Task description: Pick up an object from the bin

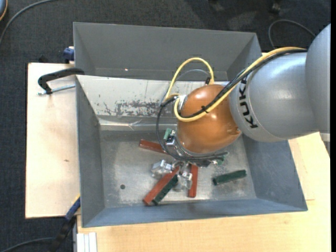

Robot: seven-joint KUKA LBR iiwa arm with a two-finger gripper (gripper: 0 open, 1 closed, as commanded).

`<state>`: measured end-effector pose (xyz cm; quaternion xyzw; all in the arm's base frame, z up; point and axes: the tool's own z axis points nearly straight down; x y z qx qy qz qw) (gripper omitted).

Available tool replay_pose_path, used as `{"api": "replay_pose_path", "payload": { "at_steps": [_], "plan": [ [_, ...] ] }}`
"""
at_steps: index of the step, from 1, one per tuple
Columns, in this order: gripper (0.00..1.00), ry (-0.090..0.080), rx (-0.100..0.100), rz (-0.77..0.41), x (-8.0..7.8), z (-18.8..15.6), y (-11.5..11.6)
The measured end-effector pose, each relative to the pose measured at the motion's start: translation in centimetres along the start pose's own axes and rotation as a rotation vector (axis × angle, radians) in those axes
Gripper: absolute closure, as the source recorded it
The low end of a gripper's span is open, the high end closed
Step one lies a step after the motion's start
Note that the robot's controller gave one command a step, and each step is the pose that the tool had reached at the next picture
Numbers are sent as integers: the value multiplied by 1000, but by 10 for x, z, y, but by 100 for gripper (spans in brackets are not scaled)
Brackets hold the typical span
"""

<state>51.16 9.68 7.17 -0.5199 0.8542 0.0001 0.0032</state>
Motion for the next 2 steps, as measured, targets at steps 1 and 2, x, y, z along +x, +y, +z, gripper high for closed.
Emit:
{"api": "replay_pose_path", "payload": {
  "at_steps": [1,2],
  "plan": [
    [100,-2,7,-36,22,-111,-17],
    [100,-3,6,-82,27,-180,4]
  ]
}}
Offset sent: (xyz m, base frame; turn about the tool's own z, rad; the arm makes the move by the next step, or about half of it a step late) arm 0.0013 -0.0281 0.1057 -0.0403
